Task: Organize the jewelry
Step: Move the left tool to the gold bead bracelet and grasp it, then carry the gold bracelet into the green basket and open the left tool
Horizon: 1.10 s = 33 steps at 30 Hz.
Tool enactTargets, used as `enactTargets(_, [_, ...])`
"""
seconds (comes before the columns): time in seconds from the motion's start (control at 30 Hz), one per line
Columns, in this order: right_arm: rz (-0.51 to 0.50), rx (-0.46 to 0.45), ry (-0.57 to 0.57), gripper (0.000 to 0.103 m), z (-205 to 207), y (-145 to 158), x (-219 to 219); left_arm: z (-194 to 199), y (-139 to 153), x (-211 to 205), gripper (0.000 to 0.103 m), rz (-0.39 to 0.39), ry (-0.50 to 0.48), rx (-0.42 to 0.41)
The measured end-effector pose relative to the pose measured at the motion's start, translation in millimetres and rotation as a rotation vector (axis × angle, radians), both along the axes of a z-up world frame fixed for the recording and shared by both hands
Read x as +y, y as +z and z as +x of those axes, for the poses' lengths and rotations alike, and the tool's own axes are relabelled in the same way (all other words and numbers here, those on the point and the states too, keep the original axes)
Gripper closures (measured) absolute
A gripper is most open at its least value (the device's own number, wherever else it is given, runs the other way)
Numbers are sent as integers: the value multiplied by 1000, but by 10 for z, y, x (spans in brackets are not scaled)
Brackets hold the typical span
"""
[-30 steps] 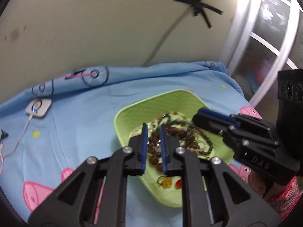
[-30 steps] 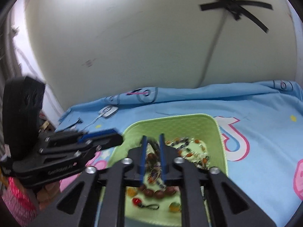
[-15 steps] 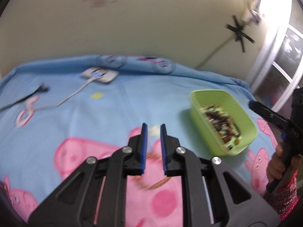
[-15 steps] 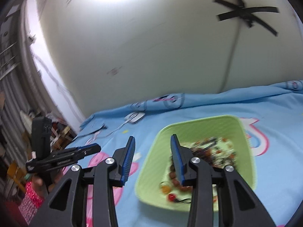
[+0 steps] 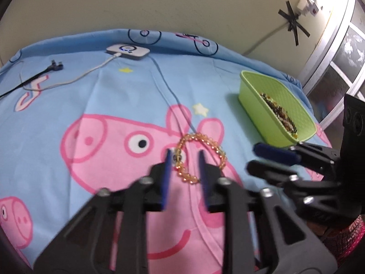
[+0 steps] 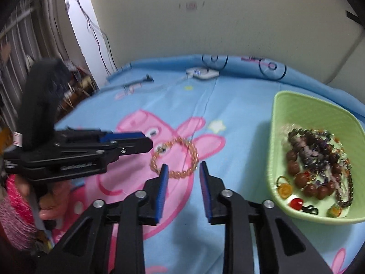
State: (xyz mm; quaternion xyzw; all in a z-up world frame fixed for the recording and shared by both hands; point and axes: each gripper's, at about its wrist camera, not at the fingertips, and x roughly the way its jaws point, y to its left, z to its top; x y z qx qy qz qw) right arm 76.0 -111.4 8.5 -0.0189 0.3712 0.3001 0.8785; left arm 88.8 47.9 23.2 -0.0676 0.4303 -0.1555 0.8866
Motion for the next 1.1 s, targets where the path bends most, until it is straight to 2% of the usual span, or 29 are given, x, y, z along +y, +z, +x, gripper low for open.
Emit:
enactTargets(0.13, [-37,23,-17,97,110,-96,96,38,-52,-56,73,14,-15,-3])
enactTargets(0.3, [-58,39,-27,97,249,-171,187,72,-181,-144,73,109,-29,0])
enactTargets(0.37, [-62,49,-23,98,315,-210,226,50,-186,-166,83,145,-28,-14])
enactTargets(0.4, [-73,49,-22,98,330,-235,255,54,-192,-160,92,147,-36,-14])
enactTargets(0.43, [-80,40,-21,103,335,-249,277,52,-192,-147,96,135,-45,-12])
enactTargets(0.57, [-76,54,6,103,332,-257,280,-18,-191,-123,96,115,-53,-11])
enactTargets(0.77, [-66,67,64,103,14,-277,207,-306,-198,-128,96,105,-83,-5])
enactTargets(0.93, [15,119,96,103,-348,-317,67,-723,-206,-142,96,60,-113,-8])
enactTargets(1.1, [83,113,106,103,-606,-235,-45,-844,-162,-171,96,4,-126,31])
